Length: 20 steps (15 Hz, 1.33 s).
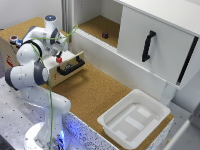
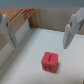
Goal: Lift the pink block
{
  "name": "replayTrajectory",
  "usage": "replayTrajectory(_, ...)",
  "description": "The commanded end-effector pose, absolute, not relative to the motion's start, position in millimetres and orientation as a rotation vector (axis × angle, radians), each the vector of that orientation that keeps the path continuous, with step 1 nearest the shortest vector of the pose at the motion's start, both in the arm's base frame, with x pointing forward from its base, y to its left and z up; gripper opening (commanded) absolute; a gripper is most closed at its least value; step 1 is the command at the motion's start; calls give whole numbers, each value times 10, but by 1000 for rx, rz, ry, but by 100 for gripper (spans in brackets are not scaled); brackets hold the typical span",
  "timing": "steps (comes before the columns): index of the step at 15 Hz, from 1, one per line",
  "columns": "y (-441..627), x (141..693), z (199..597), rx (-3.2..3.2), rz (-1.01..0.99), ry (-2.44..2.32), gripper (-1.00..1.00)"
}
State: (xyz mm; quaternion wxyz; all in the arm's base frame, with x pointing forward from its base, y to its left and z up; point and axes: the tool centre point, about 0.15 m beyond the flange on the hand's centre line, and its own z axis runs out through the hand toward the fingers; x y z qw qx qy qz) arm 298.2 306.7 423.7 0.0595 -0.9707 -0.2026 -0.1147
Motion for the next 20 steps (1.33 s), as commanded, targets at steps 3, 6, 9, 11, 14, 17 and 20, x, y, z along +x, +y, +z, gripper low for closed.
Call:
replayTrajectory(3, 3213, 2976, 4416, -2889, -144, -950, 100)
replayTrajectory(6, 3210, 3012, 4356, -2917, -94, -1037, 100)
replayTrajectory(9, 3260, 3023, 4236, -2791, -100, -1355, 100)
replayTrajectory(11, 3261, 2999, 4178, -2665, -66, -1540, 100)
replayTrajectory(14, 3185, 2994, 4011, -2481, 8, -1793, 100)
replayTrajectory(17, 3072, 3046, 3887, -2323, 45, -2010, 100)
replayTrajectory(20, 2965, 3222, 3760, -2211, 25, -2122, 100)
